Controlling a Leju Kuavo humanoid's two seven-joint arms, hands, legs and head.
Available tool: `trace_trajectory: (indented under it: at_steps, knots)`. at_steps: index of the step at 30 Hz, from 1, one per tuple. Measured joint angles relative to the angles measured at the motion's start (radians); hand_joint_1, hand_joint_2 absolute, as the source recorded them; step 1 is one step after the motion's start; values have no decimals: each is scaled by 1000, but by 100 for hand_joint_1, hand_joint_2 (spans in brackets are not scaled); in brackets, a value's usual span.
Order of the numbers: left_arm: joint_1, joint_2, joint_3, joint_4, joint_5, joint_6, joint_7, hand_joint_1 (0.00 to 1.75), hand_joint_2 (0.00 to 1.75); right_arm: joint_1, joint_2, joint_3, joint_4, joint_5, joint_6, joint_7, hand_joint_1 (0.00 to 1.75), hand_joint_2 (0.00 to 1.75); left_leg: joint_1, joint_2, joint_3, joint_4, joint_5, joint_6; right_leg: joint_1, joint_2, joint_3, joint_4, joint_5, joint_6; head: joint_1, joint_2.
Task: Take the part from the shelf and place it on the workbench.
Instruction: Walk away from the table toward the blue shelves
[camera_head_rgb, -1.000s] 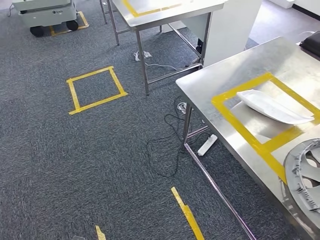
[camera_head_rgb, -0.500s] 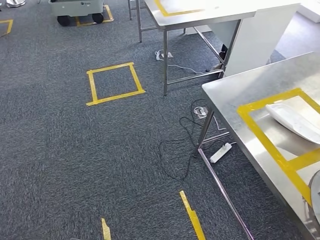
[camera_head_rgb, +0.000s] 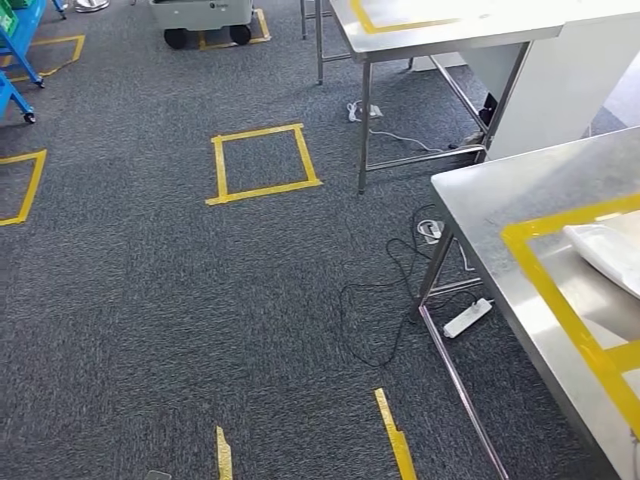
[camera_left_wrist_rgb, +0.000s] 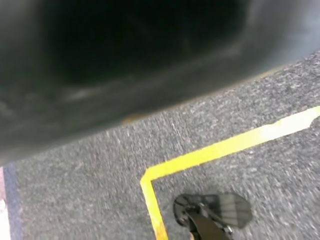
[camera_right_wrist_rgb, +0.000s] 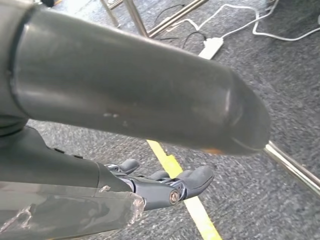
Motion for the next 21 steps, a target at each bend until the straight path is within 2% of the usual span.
trace_trajectory:
  at_steps: [2,3,4,5,6,8,9,10,12,14,15,16,18,19,20,21]
  knots:
    - [-4,-2,3,0,0,-3,-7,0,0,1,-1,0,0,0,-1,-5,0,0,3,28,-63,134,-66,-7,3,-19,0,0,-2,-6,-4,0]
    - [-5,-3,5,0,-1,-4,-10,0,0,1,-2,0,0,0,-1,-9,0,0,4,33,-89,189,-84,-9,5,-29,0,0,-3,-7,-4,0]
    - [-4,-3,7,0,-1,-5,-14,0,0,0,-3,-1,0,0,-2,-12,0,0,5,35,-101,214,-84,-10,6,-37,1,0,-4,-8,-4,0]
    - [-3,-4,8,0,-1,-5,-16,0,0,0,-4,-1,0,0,-2,-15,0,0,6,37,-93,198,-64,-9,6,-45,2,0,-5,-8,-4,0]
    - [-2,-4,9,0,-1,-6,-17,0,0,-1,-4,-1,0,0,-2,-16,0,0,6,41,-67,147,-31,-7,7,-52,4,0,-6,-8,-4,0]
    - [-4,-4,11,0,-1,-6,-18,0,0,-2,-4,-1,0,0,-2,-16,0,0,2,66,4,9,28,0,10,-65,9,1,-11,-3,-4,0]
    - [-6,-4,12,0,-1,-6,-18,0,0,-3,-4,-1,0,0,-2,-16,0,0,0,78,28,-38,40,5,13,-71,10,3,-13,1,-3,0]
    - [-8,-4,12,0,-1,-6,-18,0,0,-3,-5,-1,0,0,-2,-16,0,0,-4,85,38,-61,41,10,15,-77,11,4,-16,5,-3,0]
    - [-7,-4,13,0,-1,-6,-18,0,0,-6,-5,-1,0,0,-2,-16,0,0,-7,75,39,-69,39,20,15,-90,13,2,-18,15,-2,0]
    - [-4,-5,14,0,-1,-4,-21,0,0,-8,-5,-1,0,0,-2,-17,0,0,-5,62,42,-78,45,32,11,-73,4,24,-38,25,1,0]
    - [-5,-6,15,0,-1,-1,-24,0,0,-8,-6,-1,0,0,-2,-18,0,0,-3,55,44,-83,48,38,10,-54,-14,62,-61,28,3,0]
    - [-6,-8,15,0,-1,1,-28,0,0,-8,-7,-1,0,0,-2,-20,0,0,-2,48,43,-84,50,42,8,-33,-44,122,-92,31,6,0]
    - [-9,-9,16,0,0,3,-34,0,0,-7,-9,-1,0,0,-3,-25,0,0,-2,31,42,-83,50,45,7,-14,-112,255,-143,34,8,0]
    - [-9,-9,16,0,-1,3,-35,0,0,-6,-10,-2,0,0,-3,-28,0,0,-3,23,43,-83,50,45,7,-11,-133,290,-146,35,8,0]
    - [-8,-10,17,0,-2,2,-35,0,0,-5,-11,-2,0,0,-3,-30,0,0,-3,14,44,-82,49,45,7,-10,-137,285,-128,34,9,0]
    - [-7,-10,18,0,-3,1,-35,0,0,-5,-11,-2,0,0,-3,-31,0,0,-3,4,46,-82,48,44,7,-8,-121,242,-93,33,9,0]
